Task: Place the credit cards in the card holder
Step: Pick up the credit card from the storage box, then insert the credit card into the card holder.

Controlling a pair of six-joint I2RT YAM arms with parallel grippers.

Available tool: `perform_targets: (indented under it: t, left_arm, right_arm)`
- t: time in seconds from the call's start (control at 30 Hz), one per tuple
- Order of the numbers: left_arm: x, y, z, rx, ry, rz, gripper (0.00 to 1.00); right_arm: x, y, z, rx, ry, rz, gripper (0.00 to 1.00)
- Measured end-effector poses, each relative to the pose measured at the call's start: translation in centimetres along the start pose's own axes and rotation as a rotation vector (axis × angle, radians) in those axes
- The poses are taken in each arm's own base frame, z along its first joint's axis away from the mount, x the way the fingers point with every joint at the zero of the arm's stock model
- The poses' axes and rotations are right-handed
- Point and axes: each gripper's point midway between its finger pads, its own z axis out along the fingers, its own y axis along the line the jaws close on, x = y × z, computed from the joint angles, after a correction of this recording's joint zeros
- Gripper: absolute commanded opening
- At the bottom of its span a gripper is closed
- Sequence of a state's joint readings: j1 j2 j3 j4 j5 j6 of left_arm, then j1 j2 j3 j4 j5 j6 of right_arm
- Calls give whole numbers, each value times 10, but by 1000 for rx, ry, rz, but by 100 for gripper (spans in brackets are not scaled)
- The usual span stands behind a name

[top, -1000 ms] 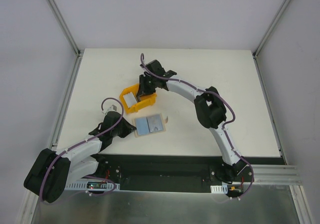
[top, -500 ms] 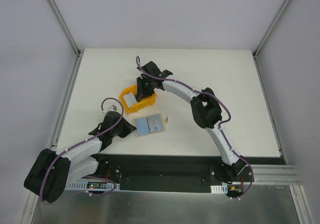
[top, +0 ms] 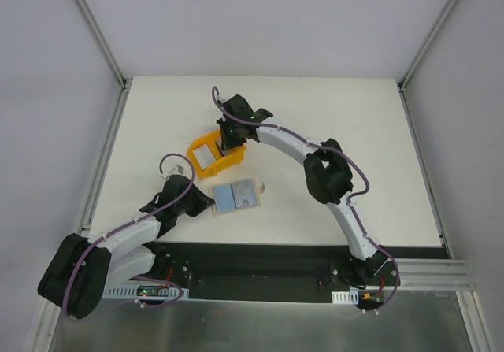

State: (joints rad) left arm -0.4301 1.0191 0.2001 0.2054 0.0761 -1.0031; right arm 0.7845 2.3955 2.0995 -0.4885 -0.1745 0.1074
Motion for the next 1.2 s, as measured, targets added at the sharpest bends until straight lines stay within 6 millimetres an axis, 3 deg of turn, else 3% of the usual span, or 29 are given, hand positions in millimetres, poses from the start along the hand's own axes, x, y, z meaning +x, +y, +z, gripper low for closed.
perform_targets:
  t: [0.07,0.3,0.43,0.7,0.83,0.97,1.1,1.2]
  left_arm:
    - [0,0,0,0,1,0,0]
    - [0,0,0,0,3,1,0]
    - [0,-1,1,-2,5,0,0]
    - [1,-1,1,1,9,0,0]
    - [2,-2,0,2,14,0,0]
    - [2,-3,1,1,23,-1,0]
    - [2,-3,1,1,25,-1,0]
    - [3,-3,1,2,26,-1,0]
  right_arm:
    - [-7,0,-13,27,-33,-22,1]
    - [-55,11,-96,158,-259,-130,1]
    - [-67,23,-121,281,-362,-180,1]
    - [-38,19,-124,568,-416,-258,1]
    - [-13,2,-127,588,-390,-281,1]
    - [0,0,-149,505,-394,-268,1]
    - [-3,13,-172,369,-437,-218,1]
    - [5,22,-177,233,-424,-158,0]
